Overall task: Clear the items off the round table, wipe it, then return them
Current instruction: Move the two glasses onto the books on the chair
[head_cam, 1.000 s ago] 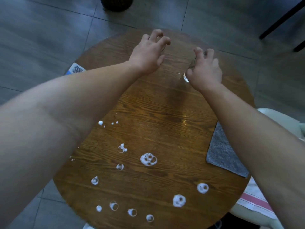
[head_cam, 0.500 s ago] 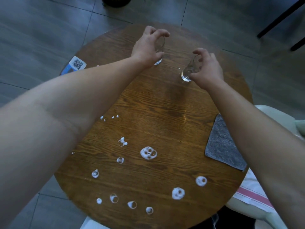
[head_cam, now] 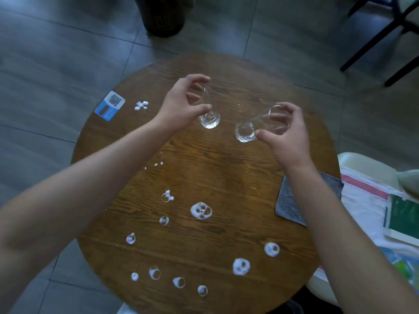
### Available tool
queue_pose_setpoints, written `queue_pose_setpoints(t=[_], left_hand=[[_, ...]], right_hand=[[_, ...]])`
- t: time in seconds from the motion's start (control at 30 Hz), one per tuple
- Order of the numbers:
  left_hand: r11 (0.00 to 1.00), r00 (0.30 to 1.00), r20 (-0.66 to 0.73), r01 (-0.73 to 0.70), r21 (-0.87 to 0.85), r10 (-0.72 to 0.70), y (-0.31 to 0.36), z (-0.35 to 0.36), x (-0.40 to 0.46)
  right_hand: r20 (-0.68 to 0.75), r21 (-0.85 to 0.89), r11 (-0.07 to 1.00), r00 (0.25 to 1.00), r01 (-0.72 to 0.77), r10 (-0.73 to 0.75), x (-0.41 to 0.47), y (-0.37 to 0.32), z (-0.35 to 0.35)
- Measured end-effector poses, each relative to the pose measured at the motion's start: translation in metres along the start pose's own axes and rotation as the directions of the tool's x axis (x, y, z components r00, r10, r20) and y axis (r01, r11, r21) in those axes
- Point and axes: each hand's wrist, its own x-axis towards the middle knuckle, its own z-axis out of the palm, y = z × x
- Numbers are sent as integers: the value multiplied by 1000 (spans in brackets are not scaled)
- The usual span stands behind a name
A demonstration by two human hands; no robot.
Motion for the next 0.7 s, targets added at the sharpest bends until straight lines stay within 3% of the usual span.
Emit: queue_pose_setpoints(t=[0.2,0.33,0.5,0.7], left_hand=[[957,984,-125,88,-277,-127,46,-15,-98],[841,934,-204,152,-519,-294,58,-6,-169],[742,900,-168,213,-635,-402,66,-3,-236],[722,935,-46,239,-650,-351,74,-27,-305]], right_hand=[[41,411,904,993,-117,110,-69,10,-28],[47,579,798,984,-167,173,-119,34,-41],[82,591,794,990,-143,117,-171,40,-68],[164,587,794,984,-158,74,-245,29,-86]])
